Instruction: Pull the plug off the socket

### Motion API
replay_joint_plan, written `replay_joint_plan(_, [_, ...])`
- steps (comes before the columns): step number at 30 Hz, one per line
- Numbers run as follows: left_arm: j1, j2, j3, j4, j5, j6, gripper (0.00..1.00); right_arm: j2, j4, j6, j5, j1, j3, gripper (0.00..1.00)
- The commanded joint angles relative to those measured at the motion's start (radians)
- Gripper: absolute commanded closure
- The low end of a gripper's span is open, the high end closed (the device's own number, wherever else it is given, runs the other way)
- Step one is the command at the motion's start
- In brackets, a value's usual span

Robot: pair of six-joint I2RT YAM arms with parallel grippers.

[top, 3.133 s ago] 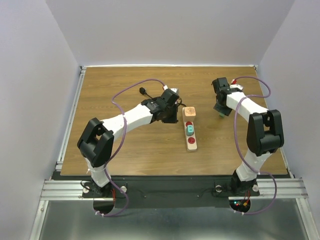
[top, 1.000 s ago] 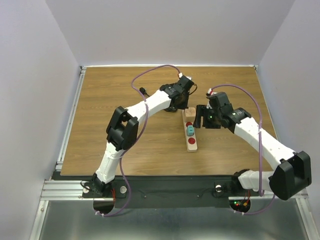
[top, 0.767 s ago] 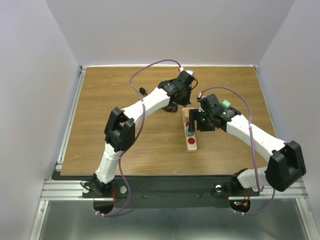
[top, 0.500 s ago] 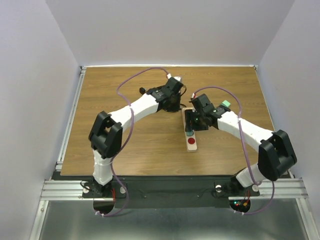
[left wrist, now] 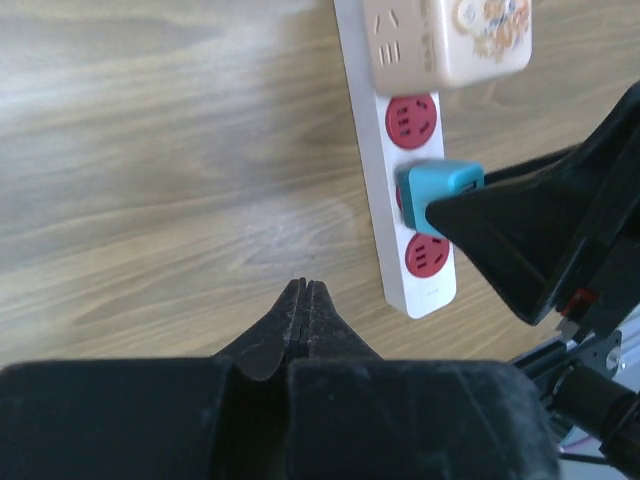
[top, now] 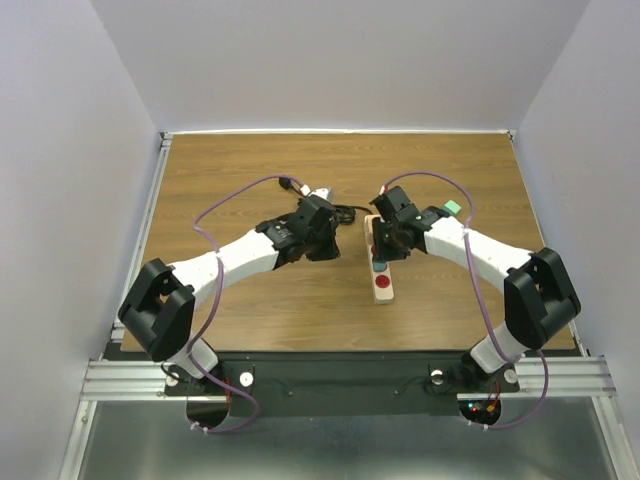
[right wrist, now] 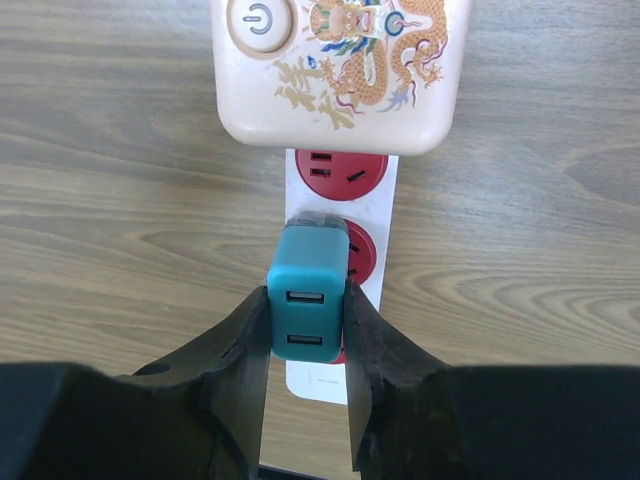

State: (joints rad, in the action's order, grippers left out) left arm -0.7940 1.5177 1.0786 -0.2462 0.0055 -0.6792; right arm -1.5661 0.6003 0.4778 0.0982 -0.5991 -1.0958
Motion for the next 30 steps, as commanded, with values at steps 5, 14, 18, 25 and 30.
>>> replay_joint_plan(5, [-0.082,0.033,0.041,0.076,0.016,-0.033,1.00,0.051,-0.079,0.070,0.070,-0.016,-0.131,0.99])
replay_joint_plan(14, [-0.125,0.119,0.066,0.149,0.021,-0.066,1.00,-0.037,-0.080,0.209,0.084,-0.018,-0.145,1.00])
replay_joint_plan(18, [-0.126,0.171,0.029,0.223,0.002,-0.123,1.00,-0.075,-0.080,0.280,0.075,-0.021,-0.159,1.00])
replay_joint_plan(25, [-0.165,0.257,-0.012,0.337,0.031,-0.236,1.00,-0.100,-0.083,0.386,0.097,-0.041,-0.150,0.99])
replay_joint_plan(30, [-0.171,0.297,-0.052,0.354,0.016,-0.272,1.00,-0.107,-0.085,0.420,0.094,-0.042,-0.142,0.99])
